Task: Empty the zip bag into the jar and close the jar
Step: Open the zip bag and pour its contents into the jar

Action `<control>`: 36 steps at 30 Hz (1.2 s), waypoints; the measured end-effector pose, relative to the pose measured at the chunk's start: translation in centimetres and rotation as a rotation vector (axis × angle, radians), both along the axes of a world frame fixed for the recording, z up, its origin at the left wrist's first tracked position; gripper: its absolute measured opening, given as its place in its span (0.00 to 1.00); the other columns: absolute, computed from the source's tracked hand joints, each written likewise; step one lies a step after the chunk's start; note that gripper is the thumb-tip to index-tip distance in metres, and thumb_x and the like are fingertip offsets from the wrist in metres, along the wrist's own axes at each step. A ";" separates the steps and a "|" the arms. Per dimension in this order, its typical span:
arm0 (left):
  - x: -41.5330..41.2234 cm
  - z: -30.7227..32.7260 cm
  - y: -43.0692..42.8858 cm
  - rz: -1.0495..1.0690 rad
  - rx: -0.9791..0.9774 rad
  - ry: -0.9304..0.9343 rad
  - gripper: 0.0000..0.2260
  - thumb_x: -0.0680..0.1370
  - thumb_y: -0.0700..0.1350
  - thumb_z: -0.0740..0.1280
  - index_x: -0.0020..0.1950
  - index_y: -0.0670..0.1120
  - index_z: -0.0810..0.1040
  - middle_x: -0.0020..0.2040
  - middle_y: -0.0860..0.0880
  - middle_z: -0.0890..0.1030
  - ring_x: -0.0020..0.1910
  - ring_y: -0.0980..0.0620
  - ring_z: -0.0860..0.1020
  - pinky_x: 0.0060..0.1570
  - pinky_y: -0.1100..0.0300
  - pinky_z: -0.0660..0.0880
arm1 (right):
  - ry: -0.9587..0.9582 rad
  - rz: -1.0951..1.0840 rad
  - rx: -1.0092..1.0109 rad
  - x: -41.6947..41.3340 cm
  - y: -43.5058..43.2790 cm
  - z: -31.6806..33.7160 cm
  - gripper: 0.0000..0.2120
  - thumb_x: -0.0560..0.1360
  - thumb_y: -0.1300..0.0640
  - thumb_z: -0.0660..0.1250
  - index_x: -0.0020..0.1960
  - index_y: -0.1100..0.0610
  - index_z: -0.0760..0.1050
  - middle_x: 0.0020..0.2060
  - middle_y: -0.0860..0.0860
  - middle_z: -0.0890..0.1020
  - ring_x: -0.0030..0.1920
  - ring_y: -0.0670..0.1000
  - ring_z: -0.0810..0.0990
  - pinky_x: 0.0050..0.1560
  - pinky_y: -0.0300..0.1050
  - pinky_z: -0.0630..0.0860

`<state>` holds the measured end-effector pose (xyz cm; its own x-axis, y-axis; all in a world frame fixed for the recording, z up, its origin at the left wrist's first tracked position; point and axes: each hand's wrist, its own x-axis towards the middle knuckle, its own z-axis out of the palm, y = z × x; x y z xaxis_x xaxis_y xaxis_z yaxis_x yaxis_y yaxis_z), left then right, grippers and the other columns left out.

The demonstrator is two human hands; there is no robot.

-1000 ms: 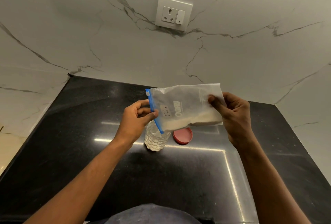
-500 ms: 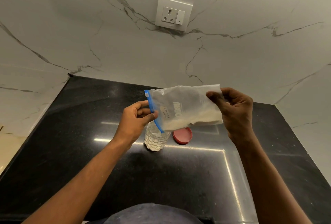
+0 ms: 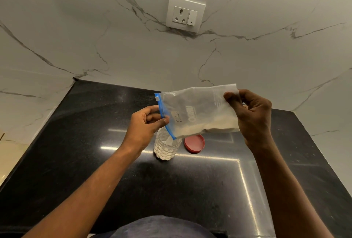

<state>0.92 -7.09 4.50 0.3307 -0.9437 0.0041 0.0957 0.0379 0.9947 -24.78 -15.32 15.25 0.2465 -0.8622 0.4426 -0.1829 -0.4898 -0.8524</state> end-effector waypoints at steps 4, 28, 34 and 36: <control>0.0 0.0 0.0 0.012 -0.011 0.005 0.16 0.77 0.40 0.77 0.64 0.49 0.82 0.53 0.54 0.90 0.54 0.56 0.88 0.48 0.67 0.82 | 0.026 -0.019 0.004 0.0 -0.2 -0.3 0.04 0.81 0.56 0.72 0.54 0.53 0.85 0.44 0.43 0.88 0.44 0.49 0.88 0.41 0.44 0.85; -0.1 -0.2 0.2 0.015 -0.009 0.042 0.16 0.77 0.39 0.76 0.64 0.47 0.82 0.54 0.53 0.90 0.55 0.55 0.88 0.48 0.68 0.82 | 0.005 0.001 -0.039 0.3 0.4 0.9 0.03 0.78 0.56 0.76 0.50 0.49 0.86 0.42 0.46 0.89 0.41 0.50 0.87 0.41 0.44 0.84; -0.2 -0.1 0.2 0.031 -0.001 0.049 0.16 0.77 0.39 0.77 0.64 0.47 0.82 0.54 0.51 0.90 0.55 0.55 0.88 0.48 0.68 0.82 | 0.005 -0.016 -0.033 0.4 0.3 0.9 0.02 0.77 0.53 0.76 0.49 0.49 0.86 0.42 0.47 0.88 0.43 0.51 0.88 0.44 0.51 0.86; -0.2 -0.1 0.2 0.035 0.001 0.047 0.16 0.77 0.39 0.77 0.64 0.47 0.82 0.54 0.51 0.90 0.55 0.55 0.88 0.48 0.67 0.83 | 0.009 -0.018 -0.026 0.5 0.3 0.9 0.02 0.77 0.52 0.76 0.49 0.50 0.86 0.43 0.48 0.89 0.44 0.53 0.88 0.45 0.54 0.86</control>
<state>0.70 -6.90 4.41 0.3634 -0.9315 -0.0136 0.1411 0.0406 0.9892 -24.31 -15.04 16.18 0.2353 -0.8547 0.4628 -0.1998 -0.5085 -0.8376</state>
